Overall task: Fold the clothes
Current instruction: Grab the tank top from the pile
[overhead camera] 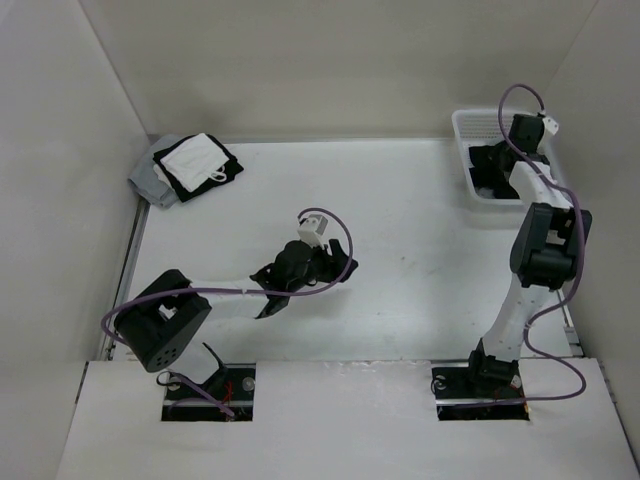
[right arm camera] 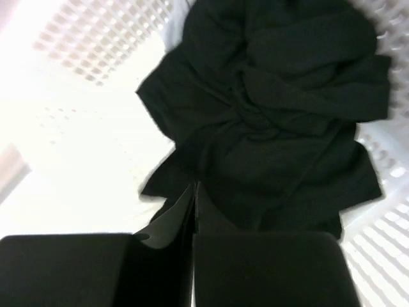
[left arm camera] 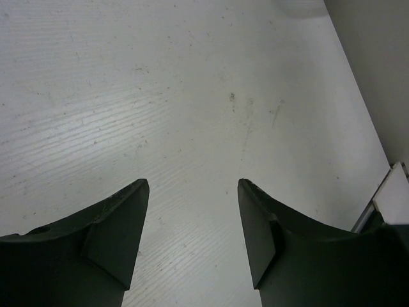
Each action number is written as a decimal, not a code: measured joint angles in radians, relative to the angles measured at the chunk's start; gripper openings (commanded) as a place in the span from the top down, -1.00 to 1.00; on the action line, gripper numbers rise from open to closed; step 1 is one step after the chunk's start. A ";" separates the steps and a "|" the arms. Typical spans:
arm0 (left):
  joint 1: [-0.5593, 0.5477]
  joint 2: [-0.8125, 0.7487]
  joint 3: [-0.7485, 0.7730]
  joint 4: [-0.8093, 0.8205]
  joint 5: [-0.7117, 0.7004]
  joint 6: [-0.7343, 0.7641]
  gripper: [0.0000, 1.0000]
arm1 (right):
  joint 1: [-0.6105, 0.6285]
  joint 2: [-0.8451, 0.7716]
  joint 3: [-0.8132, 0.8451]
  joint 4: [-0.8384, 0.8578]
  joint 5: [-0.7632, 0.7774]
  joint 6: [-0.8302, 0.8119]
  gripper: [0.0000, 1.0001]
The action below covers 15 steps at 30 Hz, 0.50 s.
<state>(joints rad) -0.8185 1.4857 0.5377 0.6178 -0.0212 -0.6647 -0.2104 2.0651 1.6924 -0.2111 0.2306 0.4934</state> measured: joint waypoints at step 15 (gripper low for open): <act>0.042 -0.003 0.000 0.006 0.015 -0.021 -0.12 | 0.164 -0.540 -0.095 0.136 0.026 0.014 1.00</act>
<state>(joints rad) -0.7761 1.4826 0.5377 0.6243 -0.0059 -0.6861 -0.0463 1.5249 1.5978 -0.0750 0.2565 0.5079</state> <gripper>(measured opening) 0.563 0.002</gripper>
